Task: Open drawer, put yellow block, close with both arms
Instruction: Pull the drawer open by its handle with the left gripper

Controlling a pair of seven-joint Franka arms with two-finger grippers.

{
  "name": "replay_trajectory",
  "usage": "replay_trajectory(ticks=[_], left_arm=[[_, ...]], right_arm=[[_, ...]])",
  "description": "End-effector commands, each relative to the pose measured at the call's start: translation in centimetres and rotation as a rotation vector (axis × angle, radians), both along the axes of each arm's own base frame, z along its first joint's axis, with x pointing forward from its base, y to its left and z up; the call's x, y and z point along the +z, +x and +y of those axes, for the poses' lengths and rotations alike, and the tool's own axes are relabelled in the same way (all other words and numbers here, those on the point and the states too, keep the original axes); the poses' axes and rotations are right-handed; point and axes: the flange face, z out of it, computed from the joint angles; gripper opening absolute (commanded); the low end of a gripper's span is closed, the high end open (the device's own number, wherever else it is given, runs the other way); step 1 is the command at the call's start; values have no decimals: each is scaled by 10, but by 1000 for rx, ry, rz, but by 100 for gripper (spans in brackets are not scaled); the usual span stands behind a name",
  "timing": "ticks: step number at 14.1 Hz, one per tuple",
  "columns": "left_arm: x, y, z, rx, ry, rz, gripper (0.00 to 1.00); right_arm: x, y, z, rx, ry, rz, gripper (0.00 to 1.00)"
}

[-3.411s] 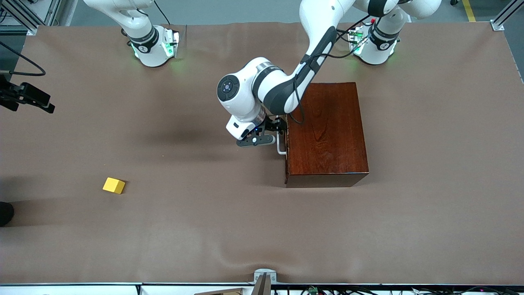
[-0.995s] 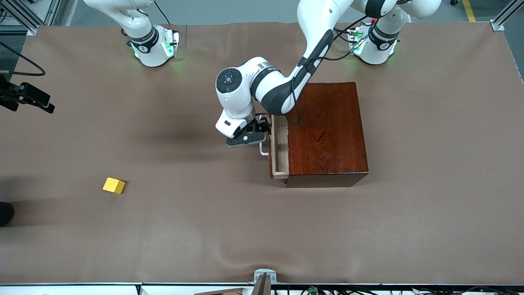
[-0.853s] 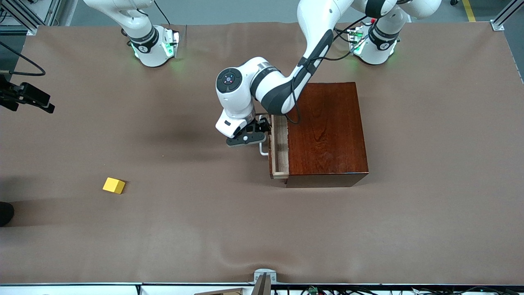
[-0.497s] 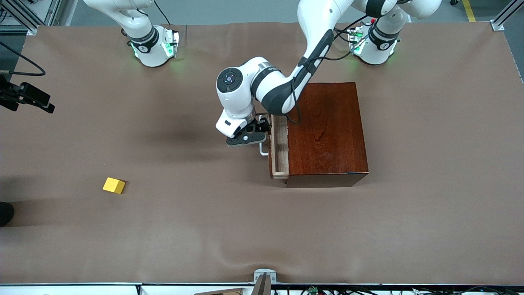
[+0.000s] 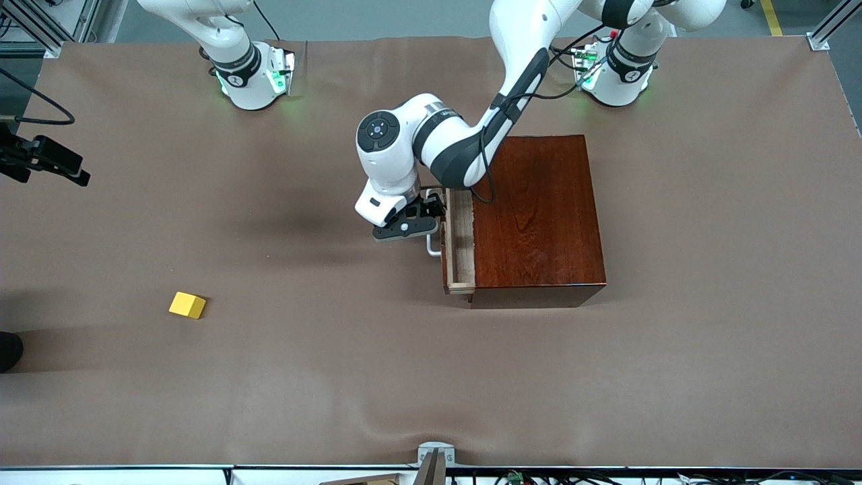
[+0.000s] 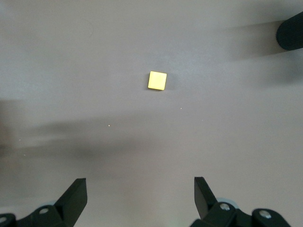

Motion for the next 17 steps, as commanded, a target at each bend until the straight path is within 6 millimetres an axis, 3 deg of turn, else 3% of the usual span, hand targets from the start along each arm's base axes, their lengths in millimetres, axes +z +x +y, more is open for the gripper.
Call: replay_trajectory(ticks=[1, 17], left_arm=[[13, -8, -34, -9, -155, -72, 100], [24, -7, -51, 37, -299, -156, 100]], right_arm=[[6, -2, -2, -6, 3, -3, 100], [5, -2, -2, -6, 3, -1, 100]])
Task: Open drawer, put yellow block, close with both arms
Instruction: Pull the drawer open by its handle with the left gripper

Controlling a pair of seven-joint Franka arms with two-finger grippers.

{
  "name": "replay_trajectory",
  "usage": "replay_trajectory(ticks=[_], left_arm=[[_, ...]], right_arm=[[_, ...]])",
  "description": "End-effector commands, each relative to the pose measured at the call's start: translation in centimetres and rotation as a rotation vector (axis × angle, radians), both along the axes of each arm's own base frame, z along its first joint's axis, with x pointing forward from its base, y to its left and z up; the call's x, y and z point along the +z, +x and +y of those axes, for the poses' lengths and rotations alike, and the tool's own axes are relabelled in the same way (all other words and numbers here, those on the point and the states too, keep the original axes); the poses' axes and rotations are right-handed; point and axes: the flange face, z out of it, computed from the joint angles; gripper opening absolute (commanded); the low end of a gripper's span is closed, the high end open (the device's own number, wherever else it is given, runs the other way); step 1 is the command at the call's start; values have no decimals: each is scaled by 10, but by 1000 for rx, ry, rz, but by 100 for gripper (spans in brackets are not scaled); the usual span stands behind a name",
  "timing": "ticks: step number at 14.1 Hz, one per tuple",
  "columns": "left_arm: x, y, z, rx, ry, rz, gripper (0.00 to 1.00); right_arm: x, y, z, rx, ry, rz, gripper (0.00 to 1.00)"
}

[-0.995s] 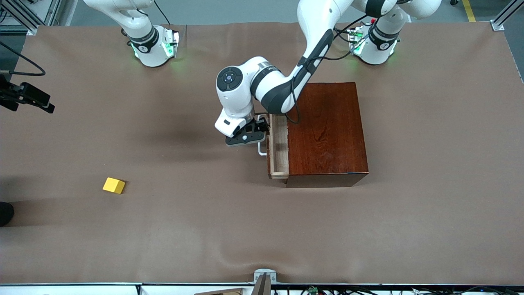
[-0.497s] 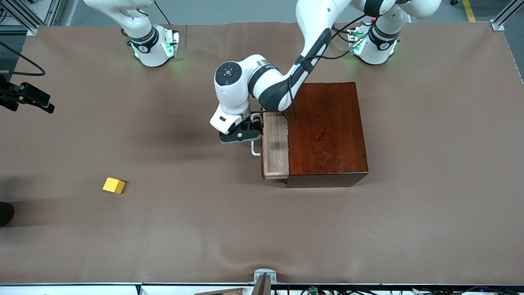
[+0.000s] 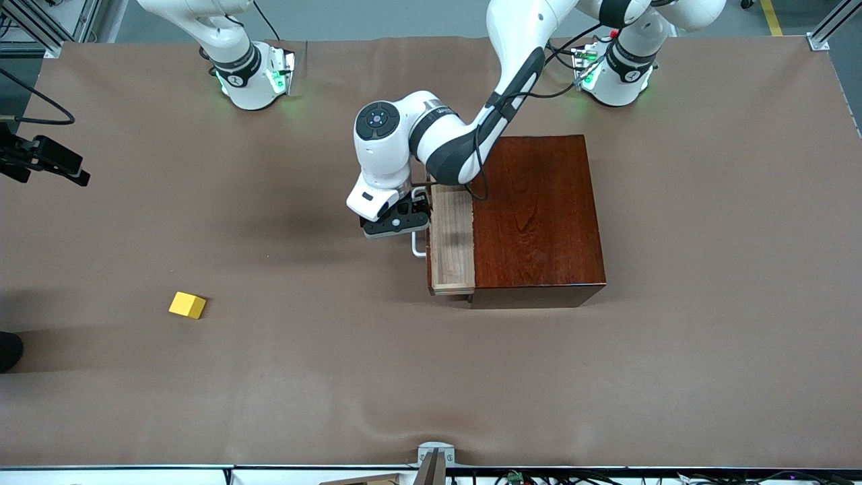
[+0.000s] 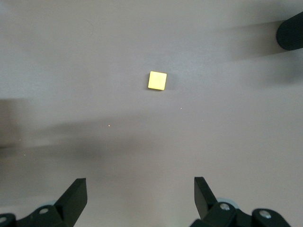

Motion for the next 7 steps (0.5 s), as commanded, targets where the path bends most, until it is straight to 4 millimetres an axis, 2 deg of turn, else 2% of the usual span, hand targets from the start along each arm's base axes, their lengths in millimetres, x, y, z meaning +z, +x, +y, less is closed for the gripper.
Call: replay_trajectory(ticks=[1, 7], left_arm=[[21, -3, -35, -8, -204, -101, 100], [24, -6, -44, -18, -260, -143, 100]], right_arm=[[6, -2, -2, -6, 3, -2, 100], [6, -2, -3, -8, 1, -2, 100]])
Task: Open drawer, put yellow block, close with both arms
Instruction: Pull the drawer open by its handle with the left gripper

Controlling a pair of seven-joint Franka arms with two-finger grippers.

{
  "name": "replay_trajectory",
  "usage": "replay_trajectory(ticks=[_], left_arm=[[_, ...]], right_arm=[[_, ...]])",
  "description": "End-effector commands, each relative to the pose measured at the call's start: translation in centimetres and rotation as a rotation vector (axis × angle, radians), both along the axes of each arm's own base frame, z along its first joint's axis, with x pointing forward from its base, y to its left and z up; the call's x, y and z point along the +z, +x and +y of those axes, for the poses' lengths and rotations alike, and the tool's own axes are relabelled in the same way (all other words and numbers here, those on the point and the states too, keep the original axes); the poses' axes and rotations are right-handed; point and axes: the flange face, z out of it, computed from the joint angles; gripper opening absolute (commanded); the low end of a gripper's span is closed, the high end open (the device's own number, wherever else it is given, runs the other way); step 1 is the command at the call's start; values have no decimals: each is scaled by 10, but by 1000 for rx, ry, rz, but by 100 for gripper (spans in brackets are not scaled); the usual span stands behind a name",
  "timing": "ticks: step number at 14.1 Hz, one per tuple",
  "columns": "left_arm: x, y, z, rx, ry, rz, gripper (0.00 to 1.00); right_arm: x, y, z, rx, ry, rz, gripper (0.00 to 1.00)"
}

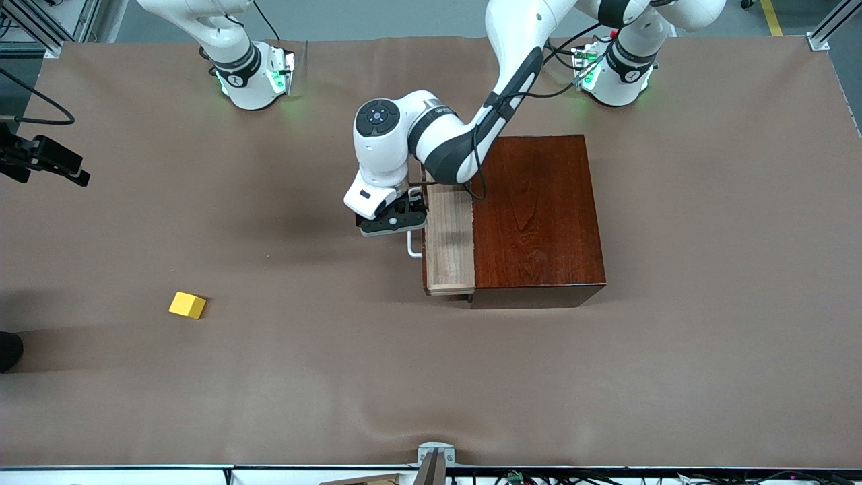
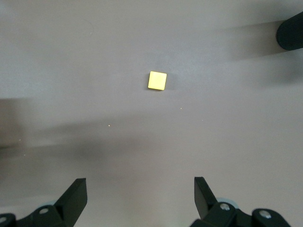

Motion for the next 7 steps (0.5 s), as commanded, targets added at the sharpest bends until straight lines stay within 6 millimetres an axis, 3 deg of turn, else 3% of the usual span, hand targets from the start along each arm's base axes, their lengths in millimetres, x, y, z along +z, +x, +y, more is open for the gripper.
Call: replay_trajectory(ticks=[1, 7], left_arm=[[23, -5, -39, -12, -228, -121, 100], [32, -3, -43, -14, -287, -163, 100]], right_arm=[[6, -2, -3, -8, 1, -2, 100], [6, -2, -2, -6, 3, -2, 100]])
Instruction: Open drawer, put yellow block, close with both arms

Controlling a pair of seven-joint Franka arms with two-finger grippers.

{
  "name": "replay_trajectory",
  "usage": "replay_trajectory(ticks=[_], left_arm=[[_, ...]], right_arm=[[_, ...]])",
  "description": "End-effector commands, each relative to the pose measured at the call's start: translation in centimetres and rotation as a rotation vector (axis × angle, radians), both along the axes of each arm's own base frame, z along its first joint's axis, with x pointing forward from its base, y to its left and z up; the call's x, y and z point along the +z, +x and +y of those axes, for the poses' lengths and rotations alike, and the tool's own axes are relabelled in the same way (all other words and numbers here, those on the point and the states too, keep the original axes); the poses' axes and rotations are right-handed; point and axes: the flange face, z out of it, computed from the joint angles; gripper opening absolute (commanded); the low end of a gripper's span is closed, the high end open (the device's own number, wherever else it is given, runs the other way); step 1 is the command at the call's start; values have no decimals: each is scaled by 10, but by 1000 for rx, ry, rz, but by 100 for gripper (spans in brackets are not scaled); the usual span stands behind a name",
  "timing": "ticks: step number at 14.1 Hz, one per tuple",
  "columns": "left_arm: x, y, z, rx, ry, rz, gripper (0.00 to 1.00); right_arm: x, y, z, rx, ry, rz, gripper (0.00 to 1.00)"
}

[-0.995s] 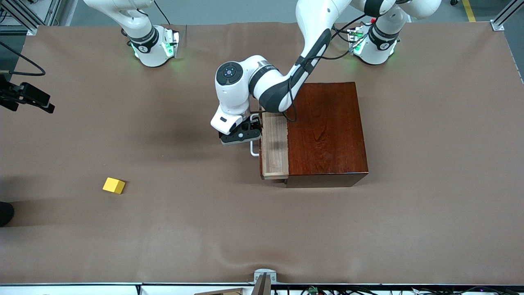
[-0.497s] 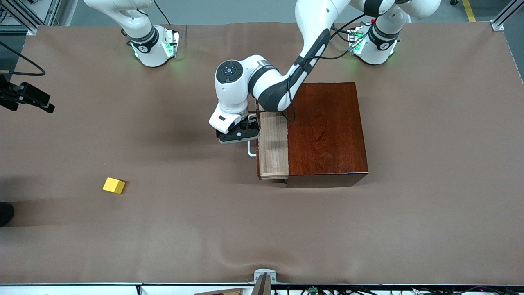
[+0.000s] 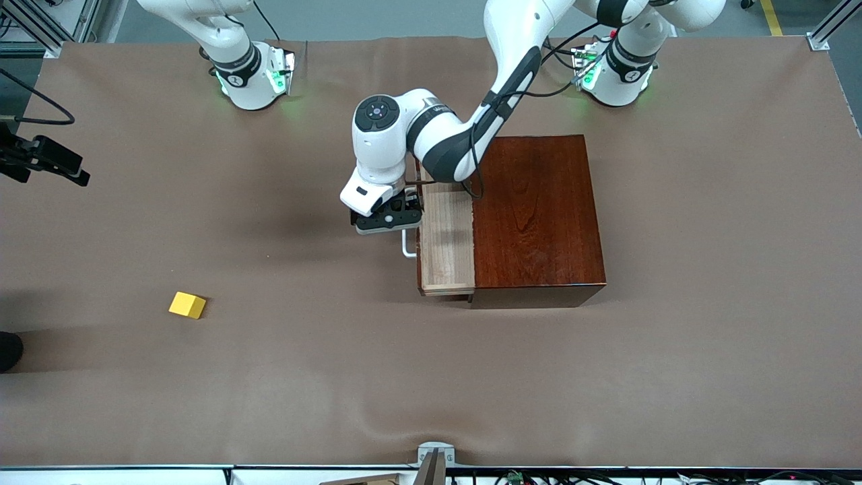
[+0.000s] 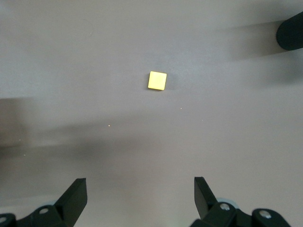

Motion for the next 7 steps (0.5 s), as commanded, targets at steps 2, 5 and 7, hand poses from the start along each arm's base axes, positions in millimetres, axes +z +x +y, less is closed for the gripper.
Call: replay_trajectory(ticks=[2, 5, 7], left_arm=[[33, -1, -40, -13, -280, -158, 100], [38, -1, -42, -15, -313, -180, 100], [39, -2, -43, -16, -319, -185, 100]], right_arm=[[6, -2, -3, -7, 3, -2, 100], [6, -2, -2, -6, 3, -2, 100], [5, -2, -3, -8, 1, -1, 100]])
